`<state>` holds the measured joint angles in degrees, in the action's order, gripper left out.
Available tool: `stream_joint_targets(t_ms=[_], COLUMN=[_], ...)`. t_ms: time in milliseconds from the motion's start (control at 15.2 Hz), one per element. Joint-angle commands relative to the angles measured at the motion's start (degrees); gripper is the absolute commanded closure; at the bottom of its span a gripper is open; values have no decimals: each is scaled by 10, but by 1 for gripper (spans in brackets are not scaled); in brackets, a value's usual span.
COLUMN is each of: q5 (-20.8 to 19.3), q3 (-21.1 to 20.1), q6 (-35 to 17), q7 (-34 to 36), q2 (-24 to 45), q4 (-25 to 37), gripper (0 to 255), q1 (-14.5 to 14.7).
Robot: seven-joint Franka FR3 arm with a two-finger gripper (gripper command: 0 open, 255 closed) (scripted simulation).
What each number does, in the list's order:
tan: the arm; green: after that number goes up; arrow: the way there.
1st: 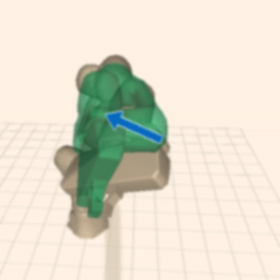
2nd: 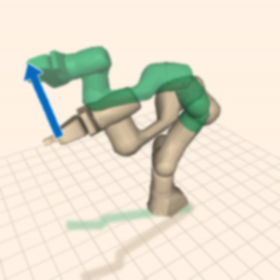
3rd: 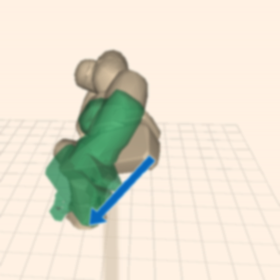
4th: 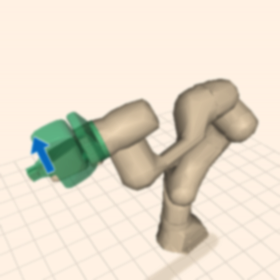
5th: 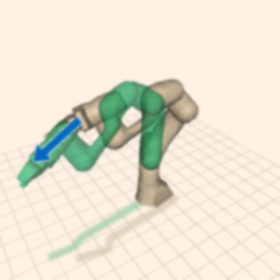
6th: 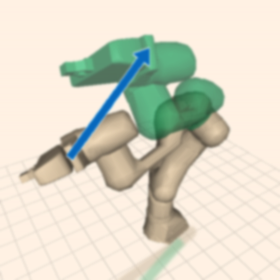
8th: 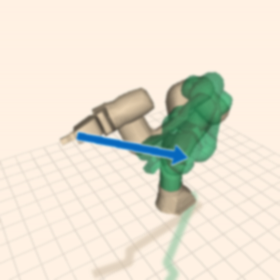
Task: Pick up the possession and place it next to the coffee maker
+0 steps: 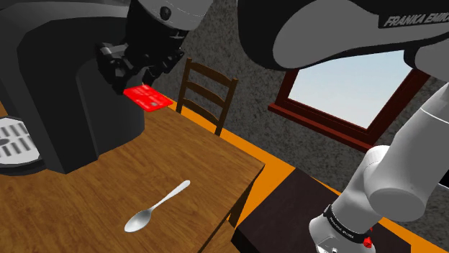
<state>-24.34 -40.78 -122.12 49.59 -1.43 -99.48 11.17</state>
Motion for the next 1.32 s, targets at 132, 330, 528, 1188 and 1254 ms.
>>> stream_joint_targets(t_ms=[132,330,528,1188,1254], q5=[-7,-14,-23,-66,-71], q3=[1,2,2,2,2], q6=[-29,-49,-69,-129,-135], q7=[12,23,34,83,88], q2=[0,0,2,19,22], q4=[-30,-52,-72,-129,-134], gripper=[255,255,255,255,255], q1=[-1,-2,-3,-4,-4])
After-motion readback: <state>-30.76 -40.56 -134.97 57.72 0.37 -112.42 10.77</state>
